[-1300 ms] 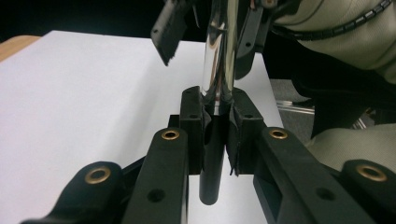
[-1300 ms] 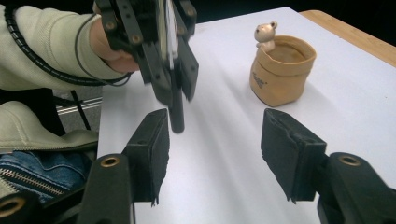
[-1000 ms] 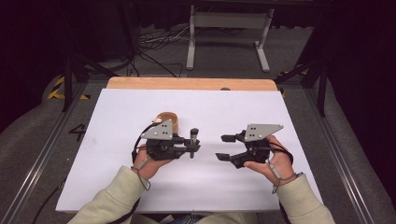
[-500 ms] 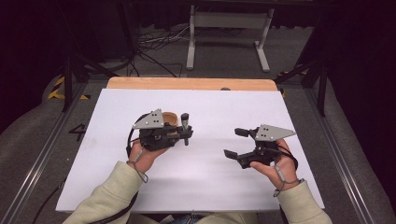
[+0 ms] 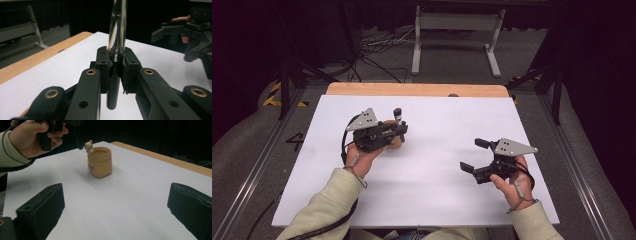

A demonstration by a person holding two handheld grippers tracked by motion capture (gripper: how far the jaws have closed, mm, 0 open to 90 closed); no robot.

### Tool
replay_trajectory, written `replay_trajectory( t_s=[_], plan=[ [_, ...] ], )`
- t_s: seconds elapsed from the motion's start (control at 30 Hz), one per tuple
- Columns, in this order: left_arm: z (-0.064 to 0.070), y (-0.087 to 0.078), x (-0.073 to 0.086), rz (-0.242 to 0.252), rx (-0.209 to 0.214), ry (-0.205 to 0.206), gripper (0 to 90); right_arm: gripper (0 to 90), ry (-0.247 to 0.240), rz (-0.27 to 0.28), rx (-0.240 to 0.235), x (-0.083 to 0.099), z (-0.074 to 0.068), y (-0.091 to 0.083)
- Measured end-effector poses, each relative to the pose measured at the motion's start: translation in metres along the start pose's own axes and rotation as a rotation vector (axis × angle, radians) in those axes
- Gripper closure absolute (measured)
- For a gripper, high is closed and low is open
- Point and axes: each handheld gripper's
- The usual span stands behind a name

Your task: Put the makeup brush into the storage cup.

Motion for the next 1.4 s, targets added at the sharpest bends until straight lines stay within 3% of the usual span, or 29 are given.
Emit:
replay_trajectory(
  t_s=[0.13, 0.23, 0.4, 0.73, 1.13, 1.4],
  plan=[
    [-0.006, 0.000, 0.001, 0.010, -0.049, -0.013, 78.7, 1.1, 0.010, 0.001, 0.017, 0.006, 0.001, 0.000],
    [-0.011, 0.001, 0.002, 0.000, -0.053, -0.030, 78.7, 1.1, 0.022, 0.002, 0.033, 0.012, 0.002, -0.001],
    [-0.018, 0.000, 0.005, 0.038, -0.103, -0.036, 78.7, 1.2, 0.044, 0.012, 0.052, 0.019, 0.004, -0.005],
    [-0.031, 0.001, 0.008, 0.047, -0.163, -0.076, 78.6, 1.2, 0.064, 0.018, 0.071, 0.031, 0.004, -0.006],
    [-0.042, 0.008, 0.014, 0.031, -0.229, -0.109, 78.6, 1.2, 0.016, -0.001, 0.079, 0.039, 0.004, -0.004],
    [-0.045, 0.014, 0.018, 0.017, -0.258, -0.096, 78.5, 1.2, 0.029, 0.009, 0.090, 0.039, 0.004, -0.004]
  ],
)
Point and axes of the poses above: each handheld gripper's, and its own axes: y roughly forward along the jaws, x roughly out of its underside, z roughly to its right, and after that the axes turned 1 degree about -z, right-handed
